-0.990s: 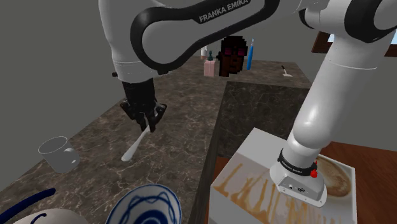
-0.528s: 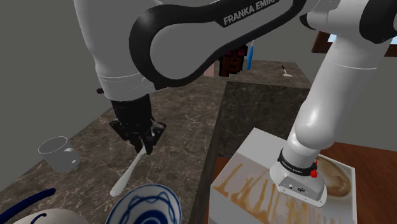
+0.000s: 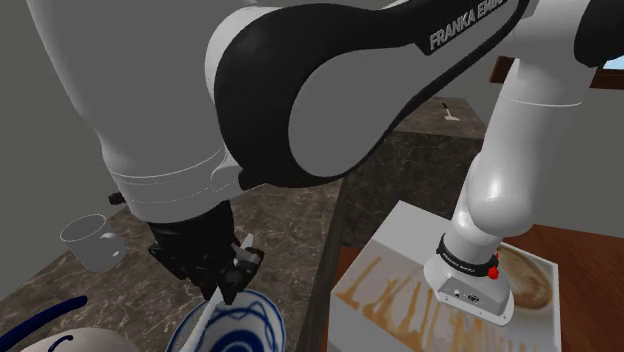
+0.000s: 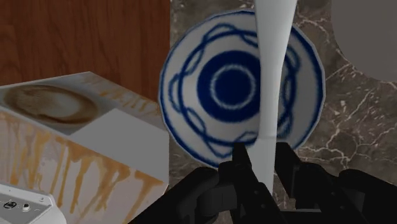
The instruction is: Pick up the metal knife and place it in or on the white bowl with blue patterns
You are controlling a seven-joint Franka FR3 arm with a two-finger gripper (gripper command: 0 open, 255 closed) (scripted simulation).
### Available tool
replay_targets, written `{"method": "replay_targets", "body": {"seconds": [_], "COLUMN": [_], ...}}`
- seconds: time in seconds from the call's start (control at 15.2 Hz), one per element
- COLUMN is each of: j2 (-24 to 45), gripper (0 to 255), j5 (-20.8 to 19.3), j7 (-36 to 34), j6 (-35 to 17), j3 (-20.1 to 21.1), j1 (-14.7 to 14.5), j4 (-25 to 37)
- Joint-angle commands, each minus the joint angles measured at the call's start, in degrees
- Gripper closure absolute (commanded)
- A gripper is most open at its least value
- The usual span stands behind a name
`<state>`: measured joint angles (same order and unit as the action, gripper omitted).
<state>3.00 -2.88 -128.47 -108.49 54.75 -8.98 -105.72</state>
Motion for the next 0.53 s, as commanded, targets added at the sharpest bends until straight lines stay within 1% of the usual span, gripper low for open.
{"method": "replay_targets", "body": {"seconds": [0.0, 0.46], "j2": [2.0, 3.4], "gripper": [255, 255], "j5": [-1.8, -3.2], "j7": [-3.2, -4.2], "j6": [0.6, -4.5], "j3": [1.0, 0.8], "j1": [-1.6, -2.0], "j4": [1.6, -2.7]}}
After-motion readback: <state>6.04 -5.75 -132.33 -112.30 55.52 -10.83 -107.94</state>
